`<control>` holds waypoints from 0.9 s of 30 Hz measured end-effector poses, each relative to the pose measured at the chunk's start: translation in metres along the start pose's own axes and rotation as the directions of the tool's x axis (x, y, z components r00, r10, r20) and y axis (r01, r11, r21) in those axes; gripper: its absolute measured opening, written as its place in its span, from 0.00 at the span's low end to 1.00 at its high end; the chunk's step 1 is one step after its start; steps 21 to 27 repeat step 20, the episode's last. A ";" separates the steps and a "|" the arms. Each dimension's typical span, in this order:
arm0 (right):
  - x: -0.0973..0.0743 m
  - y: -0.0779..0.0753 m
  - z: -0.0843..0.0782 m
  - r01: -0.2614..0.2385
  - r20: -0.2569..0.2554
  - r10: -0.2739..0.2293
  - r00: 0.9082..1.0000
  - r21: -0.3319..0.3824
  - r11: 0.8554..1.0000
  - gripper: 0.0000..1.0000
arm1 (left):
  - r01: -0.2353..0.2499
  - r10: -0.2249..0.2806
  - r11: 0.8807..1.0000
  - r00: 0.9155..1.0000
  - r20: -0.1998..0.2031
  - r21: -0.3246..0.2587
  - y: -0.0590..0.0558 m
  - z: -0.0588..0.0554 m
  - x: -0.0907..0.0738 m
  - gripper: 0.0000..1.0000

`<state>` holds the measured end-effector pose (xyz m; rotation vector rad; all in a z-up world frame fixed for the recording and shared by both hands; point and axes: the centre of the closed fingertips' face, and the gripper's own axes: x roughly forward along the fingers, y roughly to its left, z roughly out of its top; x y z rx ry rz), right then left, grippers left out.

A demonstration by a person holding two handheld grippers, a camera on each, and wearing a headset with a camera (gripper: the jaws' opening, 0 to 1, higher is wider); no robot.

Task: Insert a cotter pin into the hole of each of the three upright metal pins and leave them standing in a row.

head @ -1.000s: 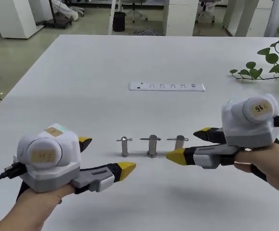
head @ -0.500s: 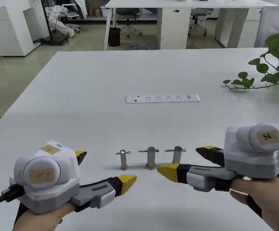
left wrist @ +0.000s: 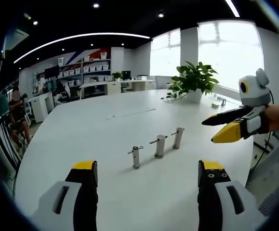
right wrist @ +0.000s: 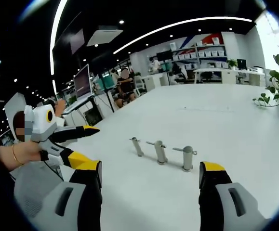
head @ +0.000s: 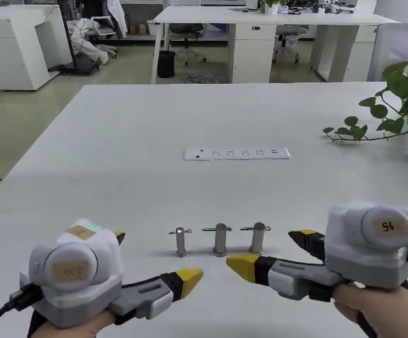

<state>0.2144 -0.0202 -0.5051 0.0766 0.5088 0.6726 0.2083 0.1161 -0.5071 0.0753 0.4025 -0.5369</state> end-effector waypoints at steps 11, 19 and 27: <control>-0.005 0.003 0.010 -0.010 0.050 0.008 0.999 0.030 0.999 0.84 | -0.017 0.017 1.000 1.000 -0.002 -0.015 0.003 -0.002 -0.003 0.87; -0.008 0.000 0.009 0.005 0.049 -0.006 0.999 0.036 0.999 0.83 | -0.021 0.021 1.000 1.000 -0.006 -0.014 0.005 -0.002 -0.004 0.86; -0.008 0.000 0.009 0.006 0.046 -0.007 0.999 0.034 0.999 0.83 | -0.022 0.022 1.000 1.000 -0.007 -0.016 0.005 -0.002 -0.004 0.86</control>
